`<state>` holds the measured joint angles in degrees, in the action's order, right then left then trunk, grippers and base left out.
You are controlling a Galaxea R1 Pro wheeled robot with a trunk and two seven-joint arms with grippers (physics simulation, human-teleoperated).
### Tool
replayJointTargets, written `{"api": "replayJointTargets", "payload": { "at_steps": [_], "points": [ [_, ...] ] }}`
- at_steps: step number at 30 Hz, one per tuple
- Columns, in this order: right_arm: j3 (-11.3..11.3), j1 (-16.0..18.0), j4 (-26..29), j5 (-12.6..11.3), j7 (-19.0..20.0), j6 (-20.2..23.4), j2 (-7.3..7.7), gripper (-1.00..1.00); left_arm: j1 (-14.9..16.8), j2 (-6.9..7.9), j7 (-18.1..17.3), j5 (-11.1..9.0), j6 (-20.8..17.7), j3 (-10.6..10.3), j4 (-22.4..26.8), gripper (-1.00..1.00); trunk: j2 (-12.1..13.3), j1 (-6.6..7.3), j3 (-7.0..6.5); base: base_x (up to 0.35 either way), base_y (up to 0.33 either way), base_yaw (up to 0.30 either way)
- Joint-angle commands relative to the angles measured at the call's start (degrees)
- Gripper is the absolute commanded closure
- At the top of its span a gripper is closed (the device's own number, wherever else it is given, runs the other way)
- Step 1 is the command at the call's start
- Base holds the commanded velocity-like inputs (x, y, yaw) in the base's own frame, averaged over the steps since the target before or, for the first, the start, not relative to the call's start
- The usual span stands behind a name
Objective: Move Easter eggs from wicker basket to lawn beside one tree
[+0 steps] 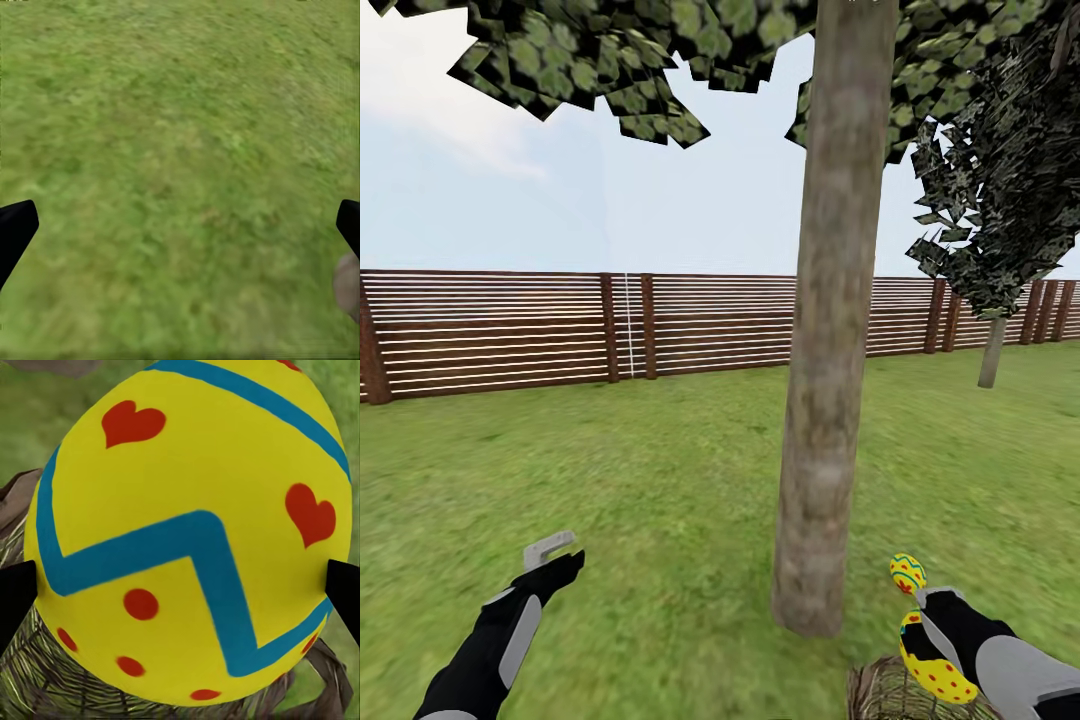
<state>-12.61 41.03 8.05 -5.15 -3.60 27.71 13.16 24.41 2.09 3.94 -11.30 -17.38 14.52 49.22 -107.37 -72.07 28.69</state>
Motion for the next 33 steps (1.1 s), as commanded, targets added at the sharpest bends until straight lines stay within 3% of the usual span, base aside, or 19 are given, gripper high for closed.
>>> {"api": "replayJointTargets", "payload": {
  "at_steps": [1,11,26,33],
  "points": [
    [-0.4,0.0,0.1,-0.6,-0.3,0.3,0.02,1.00,0.0,0.02,0.3,-0.6,-0.3,-0.1,0.1,-1.00,0.0,0.02,0.07,-0.152,0.162,0.000],
    [-0.4,0.0,0.4,-0.6,-0.2,0.2,0.28,1.00,0.0,0.00,0.4,-0.6,-0.3,-0.1,0.0,-1.00,0.0,0.02,0.07,-0.128,0.299,-0.004],
    [-0.3,0.0,0.4,-0.6,-0.2,0.3,0.37,1.00,0.0,0.00,0.4,-0.6,-0.3,0.1,0.0,-1.00,0.0,0.02,-0.18,-0.031,0.331,-0.257],
    [-0.4,0.0,0.4,-0.6,-0.2,0.3,0.29,1.00,0.0,-0.01,0.4,-0.6,-0.3,0.2,0.0,-1.00,0.0,0.02,-0.18,0.129,0.332,-0.031]
  ]
}}
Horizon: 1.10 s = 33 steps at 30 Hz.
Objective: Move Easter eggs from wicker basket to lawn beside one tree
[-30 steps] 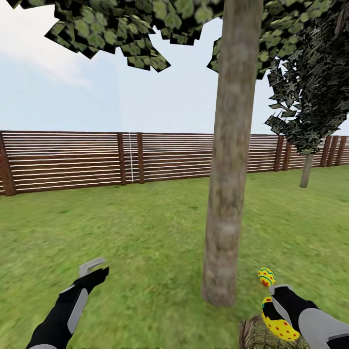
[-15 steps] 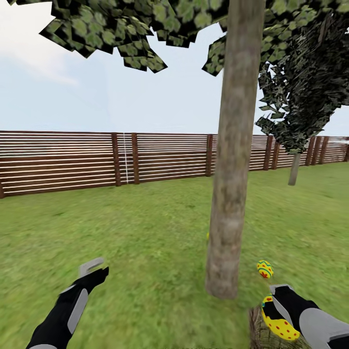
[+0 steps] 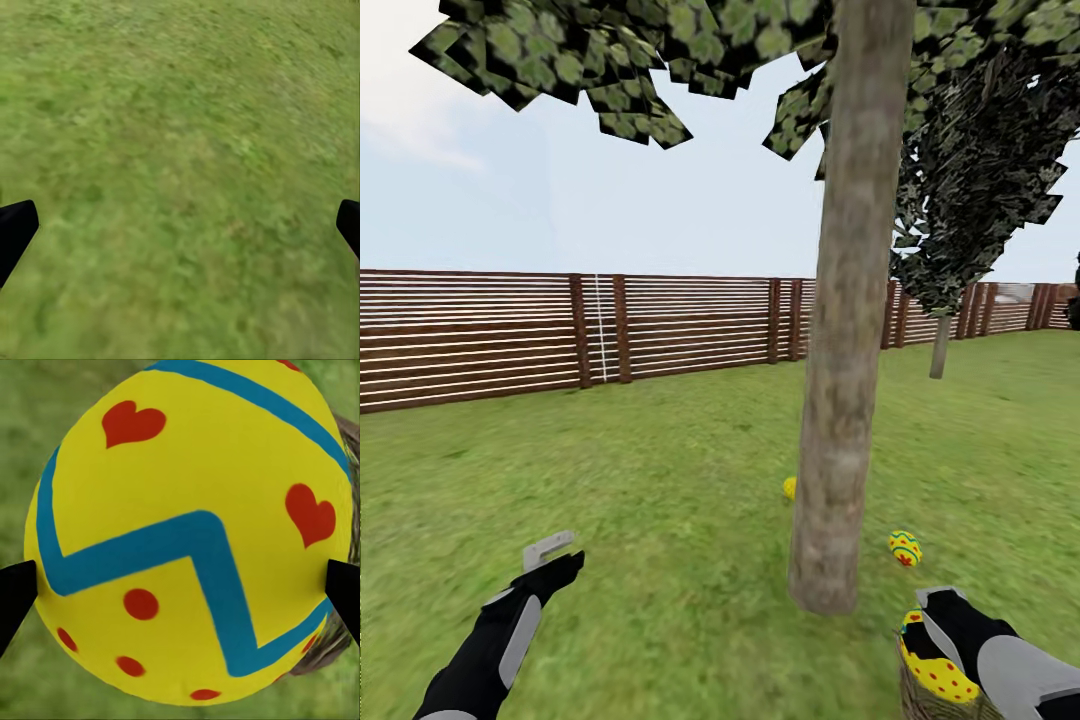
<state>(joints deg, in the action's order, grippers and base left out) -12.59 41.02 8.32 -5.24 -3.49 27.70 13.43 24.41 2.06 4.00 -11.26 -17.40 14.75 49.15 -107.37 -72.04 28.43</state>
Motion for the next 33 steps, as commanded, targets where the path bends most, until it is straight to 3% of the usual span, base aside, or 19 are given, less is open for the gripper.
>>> {"api": "replayJointTargets", "payload": {
  "at_steps": [1,21,33],
  "points": [
    [-0.4,0.0,0.1,-0.6,-0.3,0.3,0.02,1.00,0.0,0.02,0.3,-0.6,-0.3,-0.1,0.1,-1.00,0.0,-0.01,0.07,0.161,0.324,-0.001],
    [-0.4,0.0,0.1,-0.5,-0.3,0.3,0.10,1.00,0.0,0.01,0.3,-0.6,-0.3,-0.1,0.0,-1.00,0.0,-0.01,0.07,0.250,0.267,0.000],
    [-0.4,0.0,0.1,-0.5,-0.3,0.3,0.10,1.00,0.0,-0.04,0.3,-0.7,-0.2,0.1,-0.1,-1.00,0.0,-0.01,0.07,0.334,0.080,0.000]
  ]
}}
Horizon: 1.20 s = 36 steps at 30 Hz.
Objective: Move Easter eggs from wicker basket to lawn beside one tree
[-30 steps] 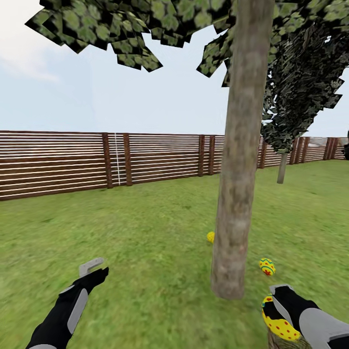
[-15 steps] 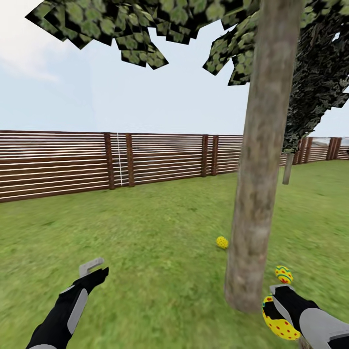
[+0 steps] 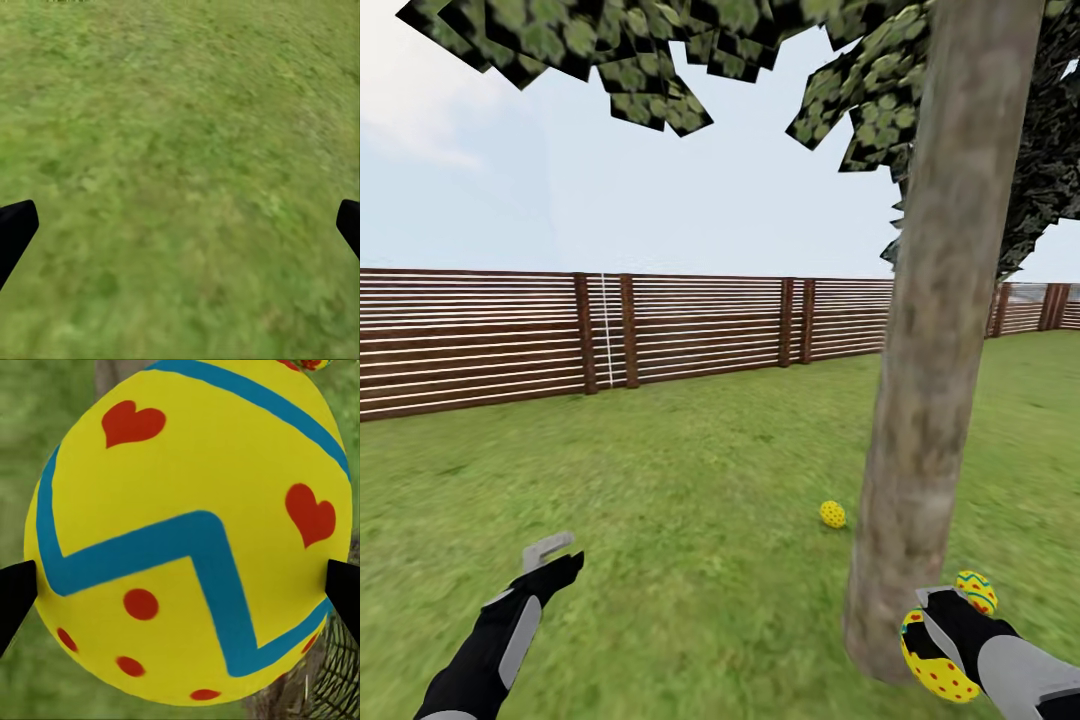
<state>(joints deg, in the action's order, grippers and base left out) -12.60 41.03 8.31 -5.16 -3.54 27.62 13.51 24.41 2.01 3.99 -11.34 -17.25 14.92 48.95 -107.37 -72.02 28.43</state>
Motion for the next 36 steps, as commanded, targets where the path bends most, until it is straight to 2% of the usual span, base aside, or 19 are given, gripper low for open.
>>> {"api": "replayJointTargets", "payload": {
  "at_steps": [1,8,36],
  "points": [
    [-0.4,0.0,0.1,-0.6,-0.2,0.3,0.01,1.00,0.0,0.01,0.3,-0.6,-0.3,0.0,0.1,-1.00,0.0,-0.03,0.07,0.313,0.002,0.000],
    [-0.4,0.0,0.1,-0.5,-0.6,0.4,-0.27,1.00,0.0,0.01,0.3,-0.6,-0.3,0.0,0.2,-1.00,0.0,-0.03,0.07,0.184,0.000,0.146],
    [-0.4,0.0,0.1,-0.6,-0.6,0.4,-0.50,1.00,0.0,0.09,0.0,-0.7,-0.3,0.2,-0.2,-1.00,0.0,-0.03,0.07,0.001,0.000,0.289]
  ]
}}
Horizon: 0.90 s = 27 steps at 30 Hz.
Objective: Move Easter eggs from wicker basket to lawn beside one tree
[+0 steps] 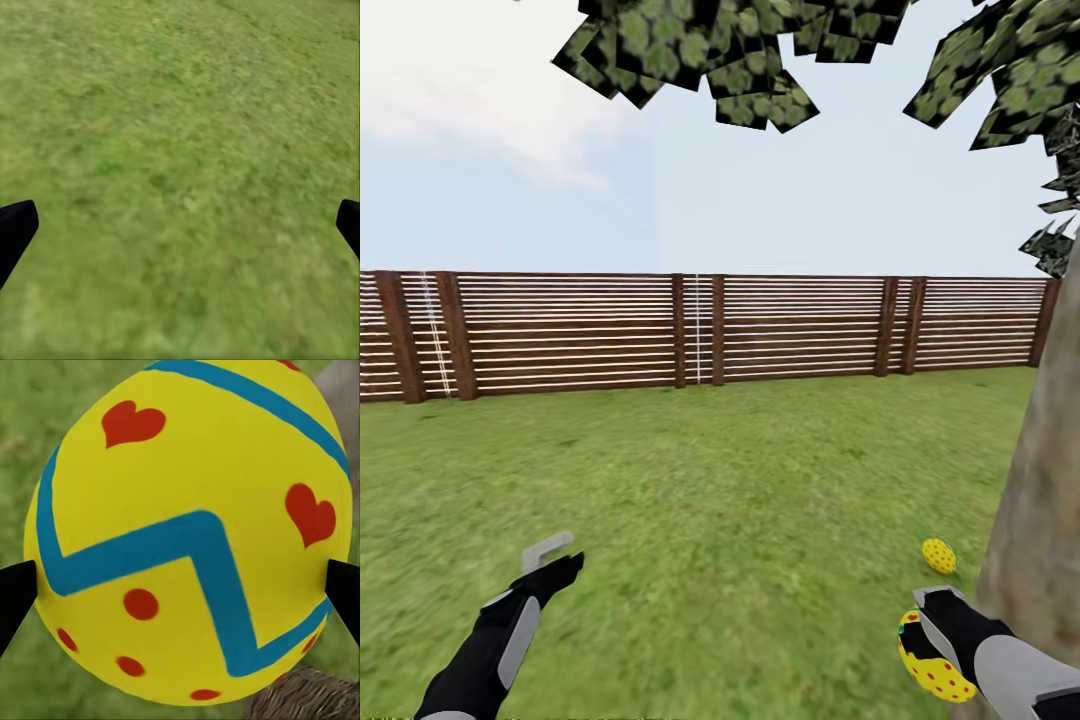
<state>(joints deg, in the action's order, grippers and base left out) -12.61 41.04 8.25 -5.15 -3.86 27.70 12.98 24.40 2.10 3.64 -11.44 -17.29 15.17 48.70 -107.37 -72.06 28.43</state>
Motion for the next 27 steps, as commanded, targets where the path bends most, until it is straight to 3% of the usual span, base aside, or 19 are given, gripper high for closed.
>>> {"api": "replayJointTargets", "payload": {
  "at_steps": [1,7,27],
  "points": [
    [-0.4,0.0,0.2,-0.6,-0.2,0.3,0.03,1.00,0.0,-0.01,0.3,-0.6,-0.3,-0.1,0.1,-1.00,0.0,0.01,0.07,0.000,0.000,0.067],
    [-0.4,0.0,0.2,-0.6,-0.2,0.3,0.12,1.00,0.0,-0.07,0.3,-0.6,-0.3,-0.1,0.1,-1.00,0.0,0.01,0.07,0.000,0.000,0.009],
    [-0.4,0.0,0.1,-0.6,-0.2,0.3,0.03,1.00,0.0,-0.08,0.4,-0.5,-0.3,-0.2,-0.2,-1.00,-8.1,-4.39,3.66,0.000,0.000,0.000]
  ]
}}
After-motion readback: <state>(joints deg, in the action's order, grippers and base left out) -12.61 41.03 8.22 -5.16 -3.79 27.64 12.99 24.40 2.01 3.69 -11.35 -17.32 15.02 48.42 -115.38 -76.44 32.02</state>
